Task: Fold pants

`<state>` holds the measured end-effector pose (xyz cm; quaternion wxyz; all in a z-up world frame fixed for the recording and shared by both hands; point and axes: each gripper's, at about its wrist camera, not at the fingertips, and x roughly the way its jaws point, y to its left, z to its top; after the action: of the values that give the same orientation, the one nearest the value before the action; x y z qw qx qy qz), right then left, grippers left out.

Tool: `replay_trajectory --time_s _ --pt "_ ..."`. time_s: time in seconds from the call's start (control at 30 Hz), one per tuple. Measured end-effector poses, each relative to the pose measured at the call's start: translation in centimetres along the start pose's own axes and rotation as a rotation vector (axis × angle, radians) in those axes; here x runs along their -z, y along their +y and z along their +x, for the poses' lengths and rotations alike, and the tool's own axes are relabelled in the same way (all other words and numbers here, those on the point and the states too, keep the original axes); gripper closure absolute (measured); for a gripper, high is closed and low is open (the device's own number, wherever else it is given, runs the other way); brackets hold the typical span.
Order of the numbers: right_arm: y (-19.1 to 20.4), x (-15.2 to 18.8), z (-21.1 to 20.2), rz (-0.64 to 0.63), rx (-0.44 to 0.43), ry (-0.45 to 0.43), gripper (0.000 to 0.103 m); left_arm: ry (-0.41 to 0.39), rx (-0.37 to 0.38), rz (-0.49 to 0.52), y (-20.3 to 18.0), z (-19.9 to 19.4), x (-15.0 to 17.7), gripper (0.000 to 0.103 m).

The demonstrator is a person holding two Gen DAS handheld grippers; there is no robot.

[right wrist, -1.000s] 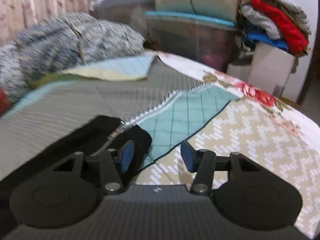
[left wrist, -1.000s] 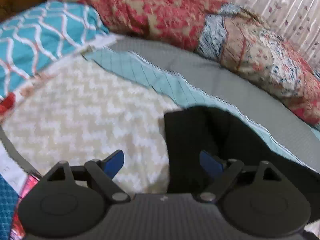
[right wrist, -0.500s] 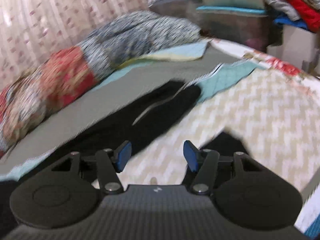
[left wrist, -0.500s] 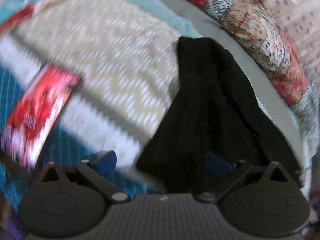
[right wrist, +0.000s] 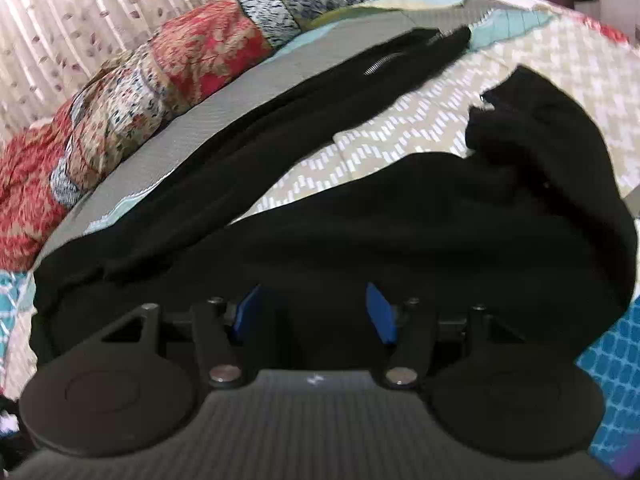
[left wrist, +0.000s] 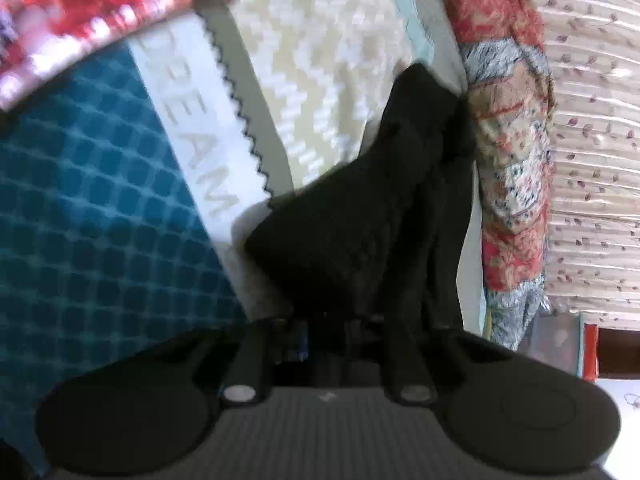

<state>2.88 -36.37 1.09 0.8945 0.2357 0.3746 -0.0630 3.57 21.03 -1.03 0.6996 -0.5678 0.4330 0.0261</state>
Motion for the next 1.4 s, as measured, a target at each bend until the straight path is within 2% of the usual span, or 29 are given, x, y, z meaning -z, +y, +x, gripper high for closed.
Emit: replay_trajectory --time_s 0.07,0.13,0.2,0.27,0.3,0.37,0.4,0.47,0.5,0.57,0.7,0.83,0.9,0.97,1.07,1.1,1.13,1.17,1.2,1.23,1.33,1.4 --pt "0.4 -0.2 -0.4 -0.032 0.007 -0.017 0.043 -0.075 -0.059 0.136 -1.3 -2.7 1.3 0.091" --pt "0.2 -0.1 -0.6 -0.043 0.014 -0.025 0.043 -0.118 -0.073 0.192 -1.5 -5.4 2.2 0.092" --pt "0.0 0.2 -0.3 -0.037 0.014 -0.014 0.043 -0.147 -0.08 0.203 -0.9 -7.8 2.9 0.092" --pt "-0.3 0.9 0.4 -0.026 0.011 0.013 0.043 -0.152 -0.137 0.213 0.1 -8.3 3.6 0.091" --pt "-0.2 1.5 0.7 -0.02 0.013 0.029 0.043 -0.141 -0.171 0.212 0.6 -8.0 3.7 0.088" --pt "-0.1 2.3 1.5 -0.054 0.023 0.047 0.043 -0.108 -0.222 0.147 2.2 -6.9 3.7 0.08" --pt "0.3 2.4 1.5 -0.094 0.033 0.042 0.043 -0.107 -0.218 0.123 2.5 -6.7 3.8 0.079" --pt "0.8 2.2 0.6 -0.152 0.032 0.038 0.043 -0.116 -0.217 0.138 2.2 -6.8 4.0 0.072" --pt "0.7 1.9 -0.1 -0.169 0.014 0.019 0.043 -0.116 -0.229 0.165 1.8 -6.9 4.1 0.063" --pt "-0.2 1.2 -1.9 -0.193 0.007 -0.048 0.043 -0.132 -0.267 0.205 0.9 -7.5 4.5 0.055" --pt "-4.0 -1.3 -5.7 -0.222 0.1 -0.229 0.043 -0.199 -0.321 0.246 0.2 -10.4 5.1 0.054" --pt "-8.3 -5.4 -6.1 -0.204 0.267 -0.29 0.042 -0.292 -0.347 0.283 -0.9 -12.7 6.4 0.054" --pt "-9.0 -6.9 -4.9 -0.27 0.285 -0.275 0.043 -0.287 -0.338 0.32 -2.0 -12.5 7.0 0.054" --pt "-9.7 -8.1 -2.3 -0.325 0.259 -0.206 0.042 -0.267 -0.334 0.377 -3.4 -11.5 7.9 0.054" --pt "-10.8 -9.0 1.7 -0.288 0.205 -0.09 0.042 -0.207 -0.315 0.465 -5.7 -9.3 9.5 0.054" --pt "-10.9 -8.9 2.8 -0.269 0.205 -0.059 0.045 -0.191 -0.312 0.493 -6.2 -8.5 10.2 0.054" --pt "-11.2 -8.8 3.6 -0.261 0.214 -0.044 0.052 -0.177 -0.315 0.518 -6.8 -7.7 10.7 0.054" --pt "-11.5 -8.6 3.9 -0.258 0.234 -0.049 0.085 -0.159 -0.324 0.54 -7.2 -6.6 11.2 0.054" --pt "-12.1 -8.8 3.6 -0.242 0.249 -0.066 0.095 -0.138 -0.335 0.553 -7.4 -5.7 11.5 0.055" --pt "-12.9 -9.1 2.5 -0.189 0.257 -0.102 0.095 -0.113 -0.347 0.557 -7.7 -4.7 12.0 0.056" --pt "-17.0 -9.9 -2.8 0.006 0.242 -0.28 0.095 -0.047 -0.36 0.586 -8.1 -2.4 13.4 0.056" --pt "-20.1 -9.9 -5.5 0.085 0.251 -0.348 0.095 -0.012 -0.386 0.636 -8.3 -1.0 14.6 0.056"
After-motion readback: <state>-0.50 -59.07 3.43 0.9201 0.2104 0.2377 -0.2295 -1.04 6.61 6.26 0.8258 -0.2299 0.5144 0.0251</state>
